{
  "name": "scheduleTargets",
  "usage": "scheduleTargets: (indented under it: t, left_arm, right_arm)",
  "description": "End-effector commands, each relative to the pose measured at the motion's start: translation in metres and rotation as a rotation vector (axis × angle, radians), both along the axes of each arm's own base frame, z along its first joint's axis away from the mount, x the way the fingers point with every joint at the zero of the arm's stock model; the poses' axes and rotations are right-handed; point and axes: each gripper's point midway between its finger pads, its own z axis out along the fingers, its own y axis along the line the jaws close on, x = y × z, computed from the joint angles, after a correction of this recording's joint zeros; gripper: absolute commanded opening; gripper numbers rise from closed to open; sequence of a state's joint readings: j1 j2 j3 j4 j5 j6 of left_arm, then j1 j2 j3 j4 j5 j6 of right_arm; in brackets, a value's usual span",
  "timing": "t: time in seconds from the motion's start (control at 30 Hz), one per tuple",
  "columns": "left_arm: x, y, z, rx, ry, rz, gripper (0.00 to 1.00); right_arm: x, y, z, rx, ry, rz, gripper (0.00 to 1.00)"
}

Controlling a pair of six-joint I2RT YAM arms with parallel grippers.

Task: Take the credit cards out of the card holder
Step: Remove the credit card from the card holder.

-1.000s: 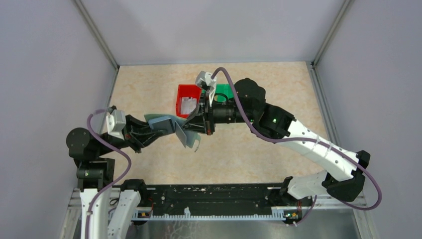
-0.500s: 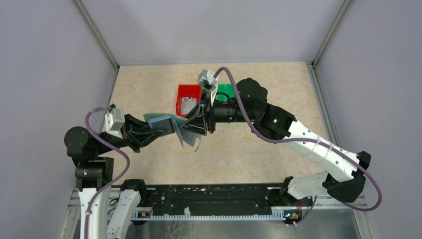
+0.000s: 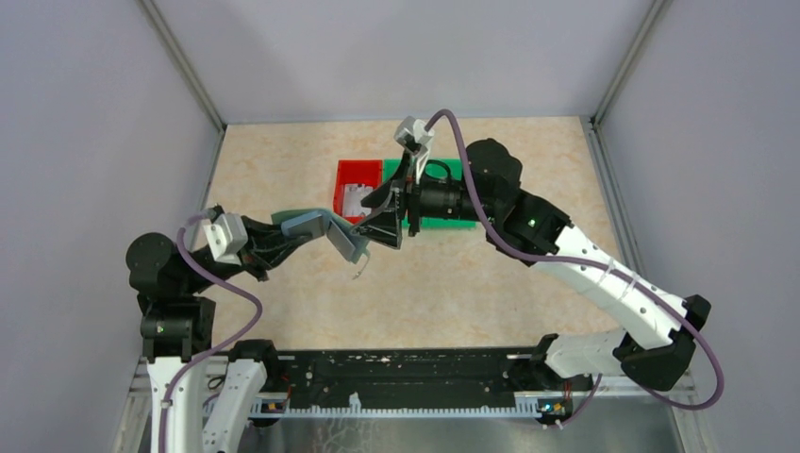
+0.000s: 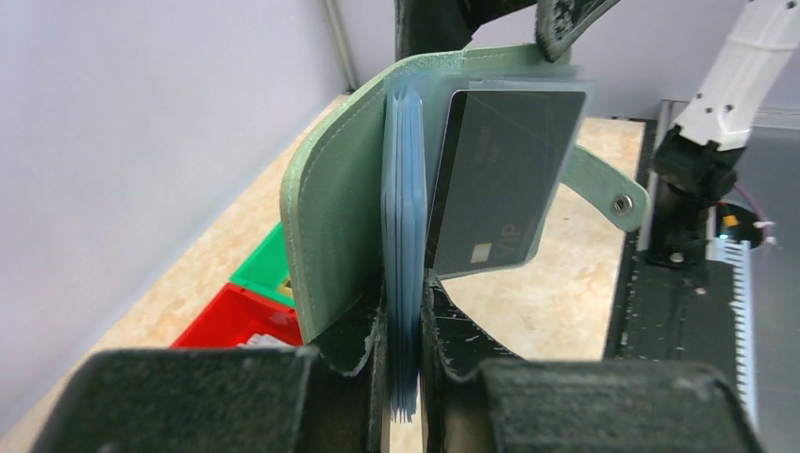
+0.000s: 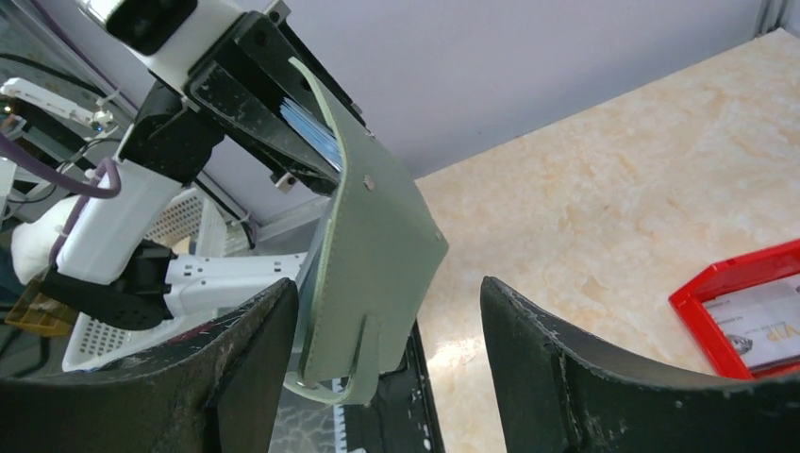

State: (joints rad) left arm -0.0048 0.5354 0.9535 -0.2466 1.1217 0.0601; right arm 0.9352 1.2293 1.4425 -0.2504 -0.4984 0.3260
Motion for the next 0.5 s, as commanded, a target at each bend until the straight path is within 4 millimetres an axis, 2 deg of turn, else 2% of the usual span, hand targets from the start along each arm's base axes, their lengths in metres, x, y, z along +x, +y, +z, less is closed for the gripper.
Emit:
scheduleTargets:
  t: [0.0, 0.3, 0.47]
  left_arm:
    - [0.006, 0.007, 0.014, 0.049, -0.159, 0.07, 0.0]
    - [0.007, 0.009, 0.008, 0.08, -0.182, 0.078, 0.0]
    - [0.007, 0.009, 0.007, 0.083, -0.184, 0.074, 0.0]
  right_arm:
    - [-0.008, 0.008, 0.038, 0.087, -0.077, 0.015, 0.71]
    - [-0.007, 0.032, 0.033, 0.02, -0.131, -0.014, 0.98]
    - [-0.002, 0.042, 0.015, -0.073, -0.184, -0.075, 0.99]
